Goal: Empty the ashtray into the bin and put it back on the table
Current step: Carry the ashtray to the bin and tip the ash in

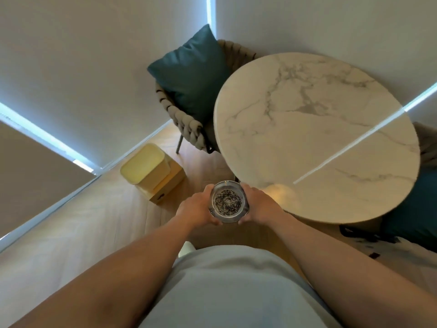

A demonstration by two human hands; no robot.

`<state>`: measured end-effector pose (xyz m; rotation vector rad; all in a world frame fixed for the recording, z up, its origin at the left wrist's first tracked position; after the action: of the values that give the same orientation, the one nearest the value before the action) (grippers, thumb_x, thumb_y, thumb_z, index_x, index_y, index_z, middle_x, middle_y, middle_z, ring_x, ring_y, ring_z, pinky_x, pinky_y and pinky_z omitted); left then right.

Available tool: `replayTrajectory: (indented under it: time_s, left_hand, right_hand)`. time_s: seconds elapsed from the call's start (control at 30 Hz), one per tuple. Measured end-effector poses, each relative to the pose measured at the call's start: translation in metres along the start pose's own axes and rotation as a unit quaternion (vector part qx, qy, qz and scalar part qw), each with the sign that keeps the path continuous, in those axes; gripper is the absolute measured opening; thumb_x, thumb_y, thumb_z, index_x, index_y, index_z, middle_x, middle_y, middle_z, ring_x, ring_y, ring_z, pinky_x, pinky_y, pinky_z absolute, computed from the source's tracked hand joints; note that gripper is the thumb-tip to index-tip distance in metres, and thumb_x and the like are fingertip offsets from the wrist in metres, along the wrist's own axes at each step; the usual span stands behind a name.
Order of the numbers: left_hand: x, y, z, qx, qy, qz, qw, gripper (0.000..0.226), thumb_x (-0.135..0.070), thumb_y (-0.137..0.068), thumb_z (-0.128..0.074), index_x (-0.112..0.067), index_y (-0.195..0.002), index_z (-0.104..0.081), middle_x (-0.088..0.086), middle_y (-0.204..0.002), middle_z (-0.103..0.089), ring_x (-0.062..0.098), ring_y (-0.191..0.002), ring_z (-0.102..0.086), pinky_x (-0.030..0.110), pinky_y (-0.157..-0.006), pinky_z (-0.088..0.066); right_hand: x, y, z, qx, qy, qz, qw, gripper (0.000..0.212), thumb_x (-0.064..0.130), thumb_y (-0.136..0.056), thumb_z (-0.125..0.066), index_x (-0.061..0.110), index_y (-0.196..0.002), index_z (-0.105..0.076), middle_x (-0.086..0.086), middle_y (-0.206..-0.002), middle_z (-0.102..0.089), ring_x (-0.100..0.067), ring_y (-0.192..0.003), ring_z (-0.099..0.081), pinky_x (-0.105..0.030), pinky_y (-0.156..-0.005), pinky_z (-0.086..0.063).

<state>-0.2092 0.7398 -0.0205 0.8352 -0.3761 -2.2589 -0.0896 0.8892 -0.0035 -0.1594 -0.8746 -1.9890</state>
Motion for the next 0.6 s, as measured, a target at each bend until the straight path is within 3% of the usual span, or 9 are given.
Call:
replayTrajectory:
  time_s: [0.1, 0.3, 0.47, 0.6]
  left_hand:
    - [0.036, 0.011, 0.016, -0.024, 0.015, 0.022, 0.999, 0.113, -0.049, -0.049, -0.091, -0.033, -0.139, -0.024, -0.004, -0.116, -0.067, 0.021, -0.102, -0.064, 0.037, -0.077, -0.050]
    - [0.108, 0.027, 0.048, -0.044, 0.041, 0.067, 0.996, 0.119, -0.051, -0.050, -0.091, -0.030, -0.144, -0.022, -0.001, -0.123, -0.063, 0.023, -0.108, -0.061, 0.041, -0.083, -0.053]
    - [0.154, 0.034, 0.073, -0.070, 0.077, 0.081, 0.991, 0.115, -0.046, -0.050, -0.093, -0.027, -0.143, -0.027, 0.001, -0.122, -0.065, 0.025, -0.106, -0.063, 0.033, -0.074, -0.044]
    - [0.184, 0.044, 0.082, -0.080, 0.088, 0.106, 0.987, 0.118, -0.049, -0.049, -0.091, -0.029, -0.145, -0.025, 0.000, -0.122, -0.064, 0.023, -0.104, -0.063, 0.035, -0.075, -0.049]
  right_hand:
    - [0.038, -0.021, -0.008, 0.017, 0.028, 0.025, 0.999, 0.117, 0.035, -0.060, -0.094, 0.017, -0.151, -0.022, -0.012, -0.139, -0.054, -0.031, -0.125, -0.054, -0.047, -0.104, -0.047]
    - [0.111, -0.061, -0.026, 0.036, 0.038, 0.065, 0.996, 0.111, 0.033, -0.061, -0.093, 0.022, -0.148, -0.024, -0.008, -0.138, -0.054, -0.027, -0.126, -0.054, -0.042, -0.103, -0.050]
    - [0.162, -0.091, -0.036, 0.037, 0.054, 0.092, 0.994, 0.104, 0.032, -0.059, -0.094, 0.026, -0.141, -0.030, -0.005, -0.135, -0.056, -0.027, -0.123, -0.057, -0.045, -0.101, -0.052]
    - [0.193, -0.108, -0.046, 0.050, 0.074, 0.106, 0.990, 0.110, 0.033, -0.060, -0.094, 0.025, -0.145, -0.026, -0.005, -0.136, -0.056, -0.027, -0.125, -0.056, -0.046, -0.102, -0.051]
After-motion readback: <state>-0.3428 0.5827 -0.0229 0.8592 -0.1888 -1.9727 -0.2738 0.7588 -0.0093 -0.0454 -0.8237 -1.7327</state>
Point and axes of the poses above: each hand's wrist, its own y-axis away from the middle knuckle, its own z-axis out of the back of the hand, x = y × z, the point moved 3 cm from there along -y, towards the middle knuckle
